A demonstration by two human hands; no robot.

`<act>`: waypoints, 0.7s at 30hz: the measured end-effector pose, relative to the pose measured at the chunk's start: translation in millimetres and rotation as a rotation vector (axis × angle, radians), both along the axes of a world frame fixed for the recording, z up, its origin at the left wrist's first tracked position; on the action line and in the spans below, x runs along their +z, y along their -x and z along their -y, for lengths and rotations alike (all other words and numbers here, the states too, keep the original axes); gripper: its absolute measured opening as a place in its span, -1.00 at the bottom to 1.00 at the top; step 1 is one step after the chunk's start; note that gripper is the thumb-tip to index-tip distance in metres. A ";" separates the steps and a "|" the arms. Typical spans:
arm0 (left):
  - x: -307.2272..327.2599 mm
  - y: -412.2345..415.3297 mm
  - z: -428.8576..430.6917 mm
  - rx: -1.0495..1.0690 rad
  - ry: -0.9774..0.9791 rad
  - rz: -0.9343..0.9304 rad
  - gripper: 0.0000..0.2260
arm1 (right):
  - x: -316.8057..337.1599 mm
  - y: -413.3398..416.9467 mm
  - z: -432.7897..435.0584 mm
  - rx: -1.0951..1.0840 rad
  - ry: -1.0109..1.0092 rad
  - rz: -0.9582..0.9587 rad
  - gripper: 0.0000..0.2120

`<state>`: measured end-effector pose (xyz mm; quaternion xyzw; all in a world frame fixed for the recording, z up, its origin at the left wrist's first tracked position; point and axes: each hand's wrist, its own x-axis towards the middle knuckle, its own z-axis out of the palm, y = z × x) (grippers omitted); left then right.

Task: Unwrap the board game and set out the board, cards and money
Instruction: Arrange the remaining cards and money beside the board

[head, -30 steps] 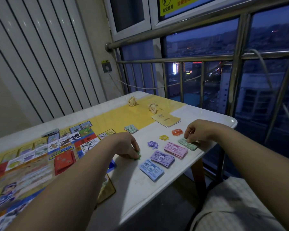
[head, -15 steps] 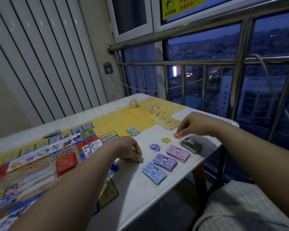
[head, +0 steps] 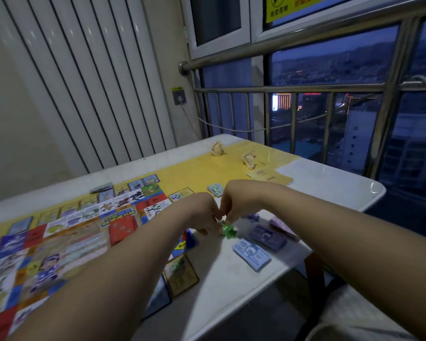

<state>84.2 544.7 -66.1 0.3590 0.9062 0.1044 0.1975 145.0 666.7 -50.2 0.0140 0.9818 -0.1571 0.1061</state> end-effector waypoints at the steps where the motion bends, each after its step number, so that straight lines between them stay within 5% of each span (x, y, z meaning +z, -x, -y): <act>1: -2.9 0.2 0.0 0.002 0.020 -0.011 -0.74 | -2.0 3.8 3.4 0.016 -0.052 0.022 -0.78; 8: -11.1 0.9 -7.2 0.087 0.048 -0.038 -0.88 | -10.7 19.9 8.9 0.032 -0.181 0.179 -0.54; 21: -3.2 -6.5 -16.1 0.094 0.080 0.122 -0.77 | -13.7 38.4 6.3 0.079 -0.137 0.325 -0.74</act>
